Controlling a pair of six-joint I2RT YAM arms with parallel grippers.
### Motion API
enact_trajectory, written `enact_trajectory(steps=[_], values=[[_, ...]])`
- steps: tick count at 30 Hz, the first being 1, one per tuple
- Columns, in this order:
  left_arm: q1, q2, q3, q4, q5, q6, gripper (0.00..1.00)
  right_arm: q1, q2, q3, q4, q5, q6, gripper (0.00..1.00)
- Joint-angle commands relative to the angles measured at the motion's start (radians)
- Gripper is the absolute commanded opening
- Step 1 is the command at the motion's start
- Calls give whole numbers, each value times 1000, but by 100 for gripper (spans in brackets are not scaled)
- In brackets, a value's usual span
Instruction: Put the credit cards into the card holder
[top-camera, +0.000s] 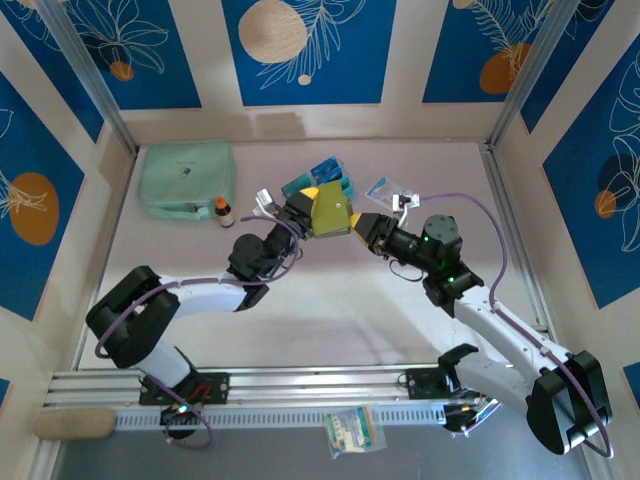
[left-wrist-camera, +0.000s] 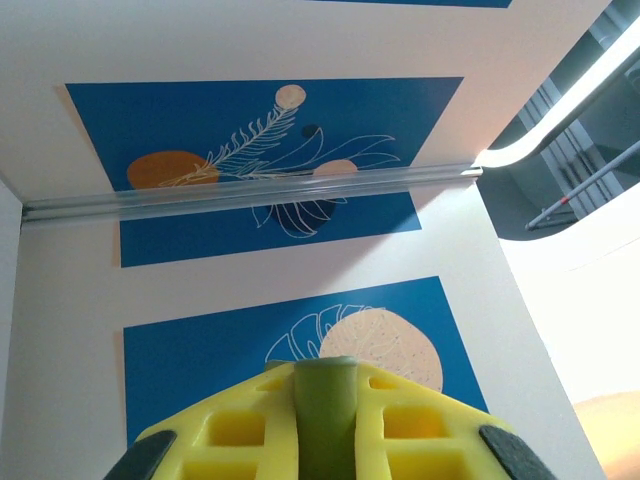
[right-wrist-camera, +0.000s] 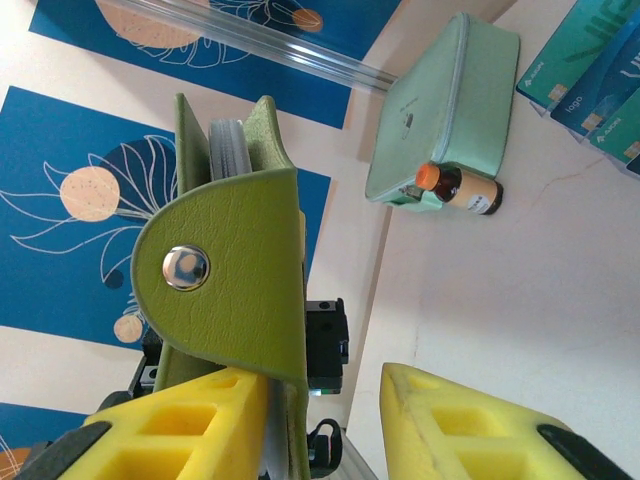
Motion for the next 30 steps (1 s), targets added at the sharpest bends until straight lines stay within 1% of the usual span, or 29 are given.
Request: enact_trajectory(steps=[1, 13, 23, 27, 30], values=[[-20, 13, 34, 76, 3, -10, 0, 15, -7, 34, 37, -28, 4, 35], [-20, 14, 33, 76, 3, -12, 0, 31, -35, 27, 28, -12, 3, 32], [-23, 18, 37, 76, 9, -15, 0, 40, 14, 45, 55, -23, 6, 32], [-26, 18, 37, 76, 8, -17, 0, 40, 17, 39, 59, -23, 7, 28], [-27, 17, 37, 76, 6, -16, 0, 39, 10, 32, 55, -19, 7, 27]])
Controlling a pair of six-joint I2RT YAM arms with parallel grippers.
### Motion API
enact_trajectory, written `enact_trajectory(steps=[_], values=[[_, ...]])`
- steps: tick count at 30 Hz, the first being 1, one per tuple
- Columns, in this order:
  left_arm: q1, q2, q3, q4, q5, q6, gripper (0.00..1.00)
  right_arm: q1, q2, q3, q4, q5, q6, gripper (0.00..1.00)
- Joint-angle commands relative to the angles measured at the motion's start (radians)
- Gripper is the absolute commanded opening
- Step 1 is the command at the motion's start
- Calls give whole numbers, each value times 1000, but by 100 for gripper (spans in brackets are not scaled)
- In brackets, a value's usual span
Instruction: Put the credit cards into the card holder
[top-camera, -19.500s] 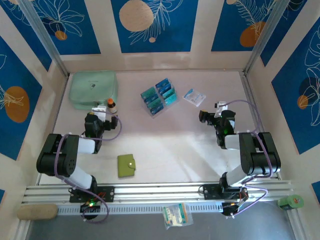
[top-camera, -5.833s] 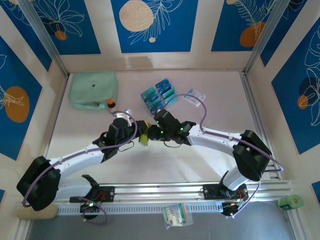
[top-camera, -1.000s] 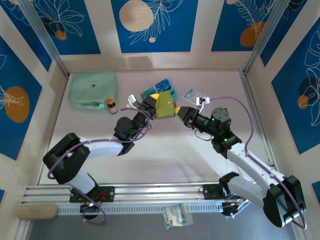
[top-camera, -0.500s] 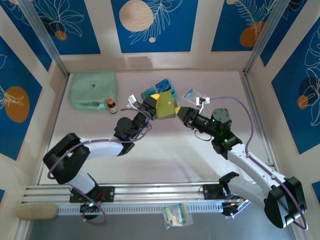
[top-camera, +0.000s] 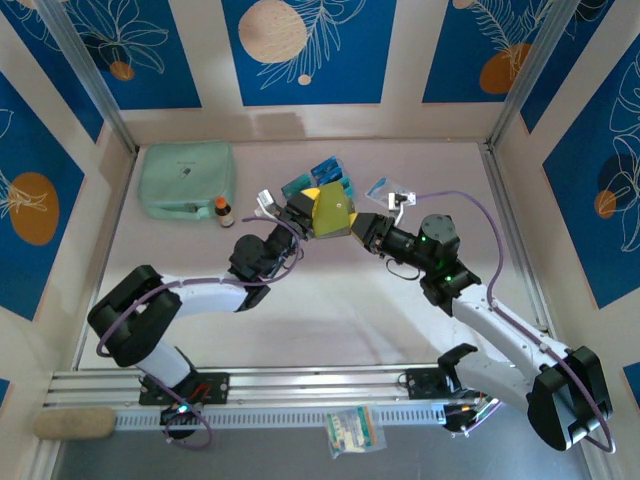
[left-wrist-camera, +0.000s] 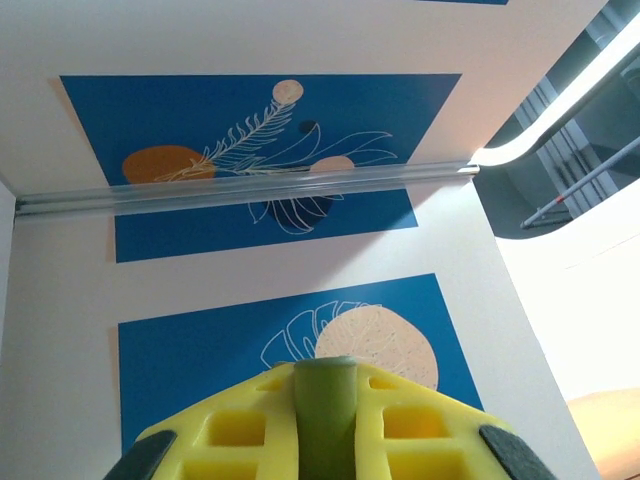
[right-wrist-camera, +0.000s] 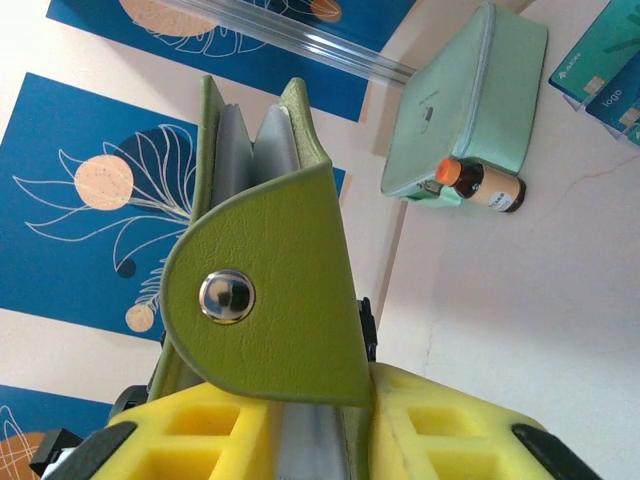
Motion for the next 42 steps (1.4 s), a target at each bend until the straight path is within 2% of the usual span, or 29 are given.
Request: enact_trajectory(steps=[1, 12, 20, 36, 42], values=[[-19, 7, 36, 62, 5, -9, 0, 7, -10, 16, 24, -21, 3, 27], [-19, 2, 36, 62, 1, -8, 0, -11, -35, -3, 2, -10, 4, 18], [-20, 3, 37, 62, -2, -5, 0, -25, -83, -31, -2, -12, 10, 31], [-21, 10, 40, 62, -1, -6, 0, 11, -53, -4, 9, -18, -1, 32], [-22, 10, 40, 62, -1, -6, 0, 28, -51, 7, -4, -8, -12, 36]])
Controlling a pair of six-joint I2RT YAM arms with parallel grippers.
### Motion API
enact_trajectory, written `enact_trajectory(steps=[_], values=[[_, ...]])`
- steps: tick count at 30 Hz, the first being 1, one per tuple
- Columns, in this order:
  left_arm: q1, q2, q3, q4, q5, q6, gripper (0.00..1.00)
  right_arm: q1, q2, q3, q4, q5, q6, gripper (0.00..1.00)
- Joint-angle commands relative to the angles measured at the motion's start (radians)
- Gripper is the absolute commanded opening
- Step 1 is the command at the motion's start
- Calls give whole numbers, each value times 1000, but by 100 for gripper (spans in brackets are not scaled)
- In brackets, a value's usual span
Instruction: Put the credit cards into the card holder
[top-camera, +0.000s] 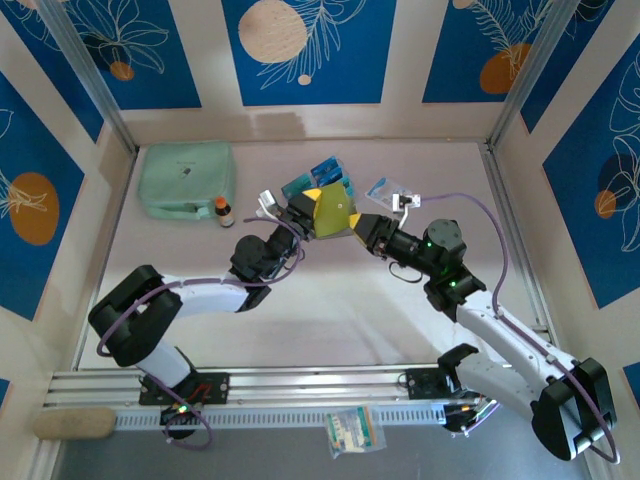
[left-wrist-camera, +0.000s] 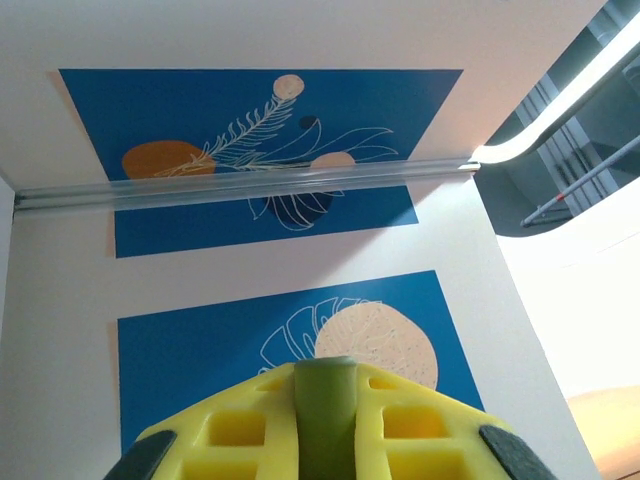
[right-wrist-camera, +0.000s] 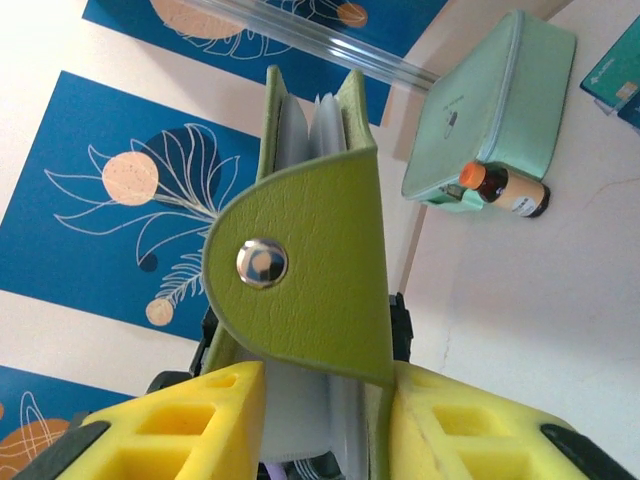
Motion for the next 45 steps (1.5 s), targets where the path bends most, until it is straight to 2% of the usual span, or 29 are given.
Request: enact_trajectory(steps=[1, 5, 12, 15, 17, 21, 23, 45], values=[[-13, 8, 38, 62, 4, -6, 0, 17, 14, 27, -10, -10, -22, 36], [-14, 6, 40, 62, 5, -6, 0, 20, 29, 32, -6, -5, -20, 35], [-14, 5, 38, 62, 5, -7, 0, 16, 38, 31, -12, 4, -27, 23], [-14, 3, 37, 62, 4, -9, 0, 9, 26, 24, -21, 4, -29, 22], [-15, 2, 36, 62, 4, -6, 0, 3, 17, 17, -24, 7, -26, 23], [-15, 6, 36, 62, 6, -6, 0, -6, 8, 20, -28, -2, -25, 35], [-15, 8, 39, 61, 5, -7, 0, -6, 10, 25, -30, -6, -28, 38], [-23, 17, 38, 62, 4, -10, 0, 13, 68, 95, -34, -19, -34, 38]])
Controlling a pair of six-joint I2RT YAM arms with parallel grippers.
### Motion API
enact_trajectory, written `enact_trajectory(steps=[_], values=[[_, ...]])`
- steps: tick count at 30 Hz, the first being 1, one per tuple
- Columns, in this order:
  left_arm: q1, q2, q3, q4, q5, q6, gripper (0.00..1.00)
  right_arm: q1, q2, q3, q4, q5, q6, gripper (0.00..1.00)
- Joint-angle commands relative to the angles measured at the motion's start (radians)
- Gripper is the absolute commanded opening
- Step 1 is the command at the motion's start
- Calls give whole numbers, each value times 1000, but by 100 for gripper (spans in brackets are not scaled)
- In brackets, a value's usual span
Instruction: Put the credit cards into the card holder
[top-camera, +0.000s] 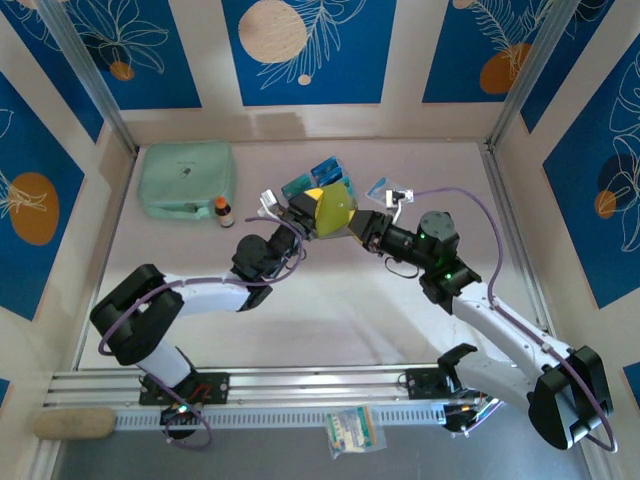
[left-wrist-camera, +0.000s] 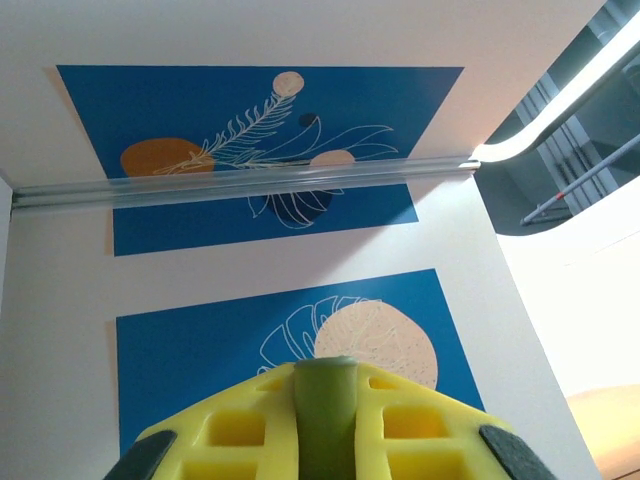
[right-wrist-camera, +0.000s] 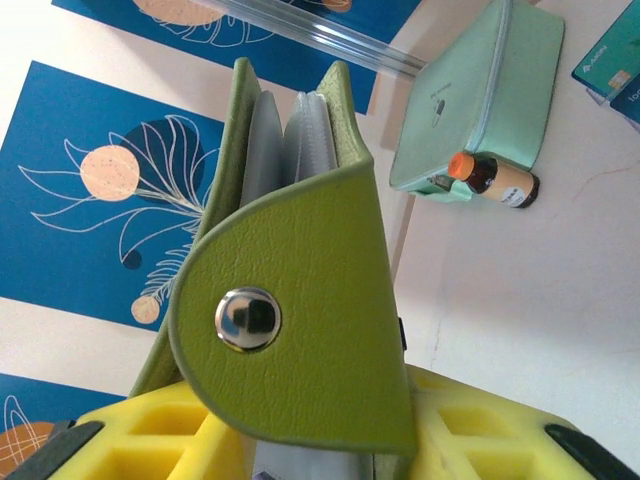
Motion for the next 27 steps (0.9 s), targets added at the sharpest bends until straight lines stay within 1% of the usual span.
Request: enact_trajectory(steps=[1, 19, 23, 27], values=[[-18, 6, 25, 62, 4, -10, 0, 12, 4, 40, 6, -11, -16, 38], [-17, 5, 17, 62, 1, -13, 0, 23, 3, 51, -7, 1, -23, 40], [-17, 1, 19, 62, 1, -12, 0, 23, 4, 44, -14, 8, -26, 35], [-18, -1, 19, 62, 2, -13, 0, 20, -2, 36, -27, 18, -29, 26]])
